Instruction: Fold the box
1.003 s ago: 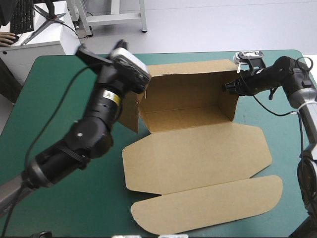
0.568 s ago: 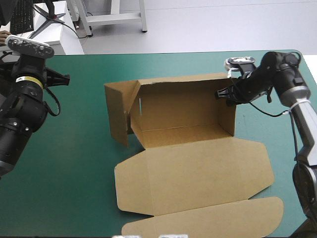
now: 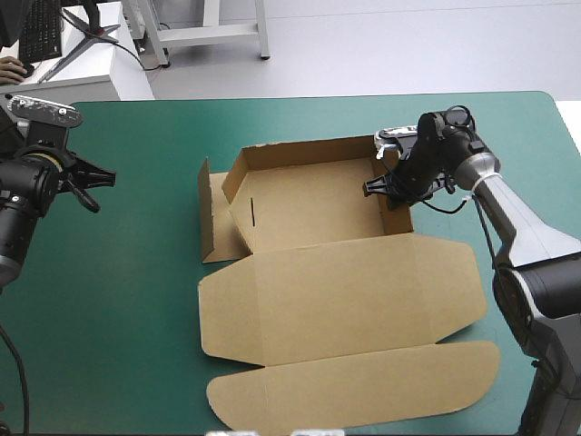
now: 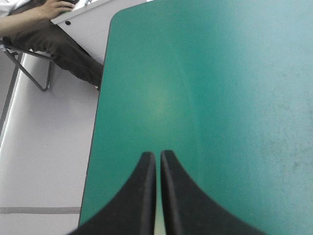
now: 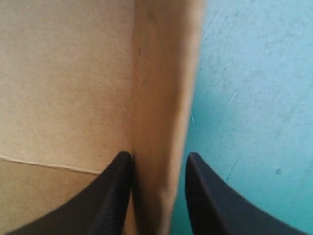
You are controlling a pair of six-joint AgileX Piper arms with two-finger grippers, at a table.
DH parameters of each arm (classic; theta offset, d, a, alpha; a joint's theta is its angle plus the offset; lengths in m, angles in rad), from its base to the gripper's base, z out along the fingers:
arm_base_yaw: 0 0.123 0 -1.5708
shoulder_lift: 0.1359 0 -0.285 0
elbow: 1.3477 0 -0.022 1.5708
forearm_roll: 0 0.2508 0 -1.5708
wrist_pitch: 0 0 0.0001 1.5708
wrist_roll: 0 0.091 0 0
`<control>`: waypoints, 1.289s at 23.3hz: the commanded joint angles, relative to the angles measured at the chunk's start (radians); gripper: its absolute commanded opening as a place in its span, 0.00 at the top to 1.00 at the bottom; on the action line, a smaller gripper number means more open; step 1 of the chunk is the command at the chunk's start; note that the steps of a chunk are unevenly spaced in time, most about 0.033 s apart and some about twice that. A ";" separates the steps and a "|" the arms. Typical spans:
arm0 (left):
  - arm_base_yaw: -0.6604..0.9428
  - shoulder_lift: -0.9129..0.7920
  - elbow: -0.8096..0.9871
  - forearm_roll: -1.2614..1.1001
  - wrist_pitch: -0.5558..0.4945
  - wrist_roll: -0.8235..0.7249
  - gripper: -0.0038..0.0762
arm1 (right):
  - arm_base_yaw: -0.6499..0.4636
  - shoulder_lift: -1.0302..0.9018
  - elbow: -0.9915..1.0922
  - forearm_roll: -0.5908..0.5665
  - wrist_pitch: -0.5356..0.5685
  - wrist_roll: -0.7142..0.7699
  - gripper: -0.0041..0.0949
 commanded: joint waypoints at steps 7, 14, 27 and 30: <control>0.000 0.015 -0.028 -0.002 -0.008 0.009 0.94 | -0.002 -0.080 -0.354 -0.071 0.074 0.062 0.43; 0.000 0.019 -0.028 -0.019 0.033 0.009 0.94 | -0.002 -0.236 -0.317 -0.084 0.074 0.096 0.43; 0.000 0.019 -0.028 -0.052 0.113 0.013 0.94 | -0.002 -0.047 -0.317 -0.017 0.074 0.077 0.43; 0.000 0.019 -0.028 -0.052 0.116 0.013 0.94 | -0.002 0.001 -0.317 -0.015 0.074 0.077 0.43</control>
